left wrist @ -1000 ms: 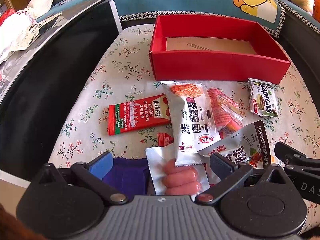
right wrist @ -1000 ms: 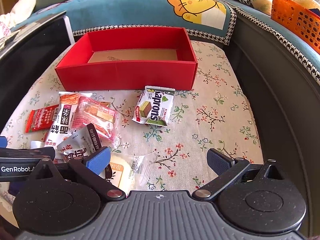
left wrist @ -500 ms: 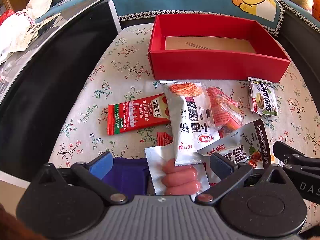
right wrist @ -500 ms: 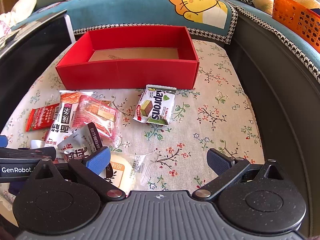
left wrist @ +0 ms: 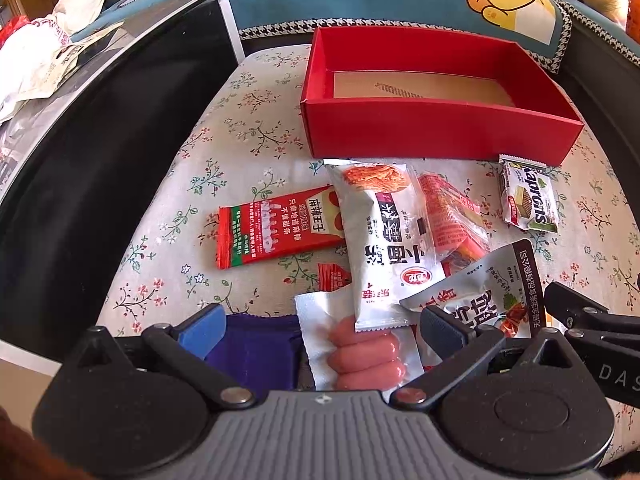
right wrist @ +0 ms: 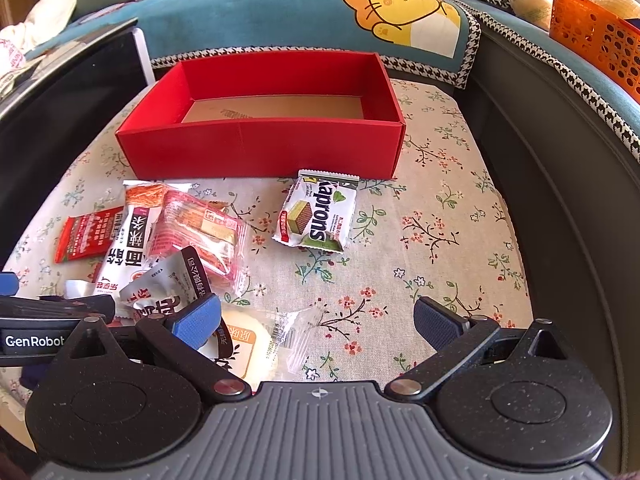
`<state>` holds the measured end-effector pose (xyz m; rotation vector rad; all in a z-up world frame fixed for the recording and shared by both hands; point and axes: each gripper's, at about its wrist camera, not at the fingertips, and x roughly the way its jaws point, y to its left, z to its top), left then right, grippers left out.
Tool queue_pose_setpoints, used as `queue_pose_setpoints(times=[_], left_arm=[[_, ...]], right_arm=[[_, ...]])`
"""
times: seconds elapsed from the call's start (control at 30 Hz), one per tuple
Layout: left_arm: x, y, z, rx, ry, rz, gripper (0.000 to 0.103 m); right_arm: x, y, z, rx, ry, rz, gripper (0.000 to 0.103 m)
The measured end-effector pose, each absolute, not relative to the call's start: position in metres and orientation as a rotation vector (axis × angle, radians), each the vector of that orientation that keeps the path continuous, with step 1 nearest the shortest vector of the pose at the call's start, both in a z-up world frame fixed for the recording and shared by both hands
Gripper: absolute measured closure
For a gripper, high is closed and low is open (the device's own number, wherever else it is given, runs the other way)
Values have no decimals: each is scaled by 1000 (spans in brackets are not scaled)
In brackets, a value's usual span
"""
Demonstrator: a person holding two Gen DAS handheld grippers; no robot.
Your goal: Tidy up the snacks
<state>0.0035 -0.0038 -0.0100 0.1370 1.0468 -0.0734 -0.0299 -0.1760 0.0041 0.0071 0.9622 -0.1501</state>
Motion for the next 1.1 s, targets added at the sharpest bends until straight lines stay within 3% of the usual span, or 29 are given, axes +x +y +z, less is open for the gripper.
queue_pose_setpoints(times=[1.1], left_arm=[[6, 70, -30, 1, 1164, 23, 0]], right_arm=[[-14, -147, 11, -44, 970, 5, 1]])
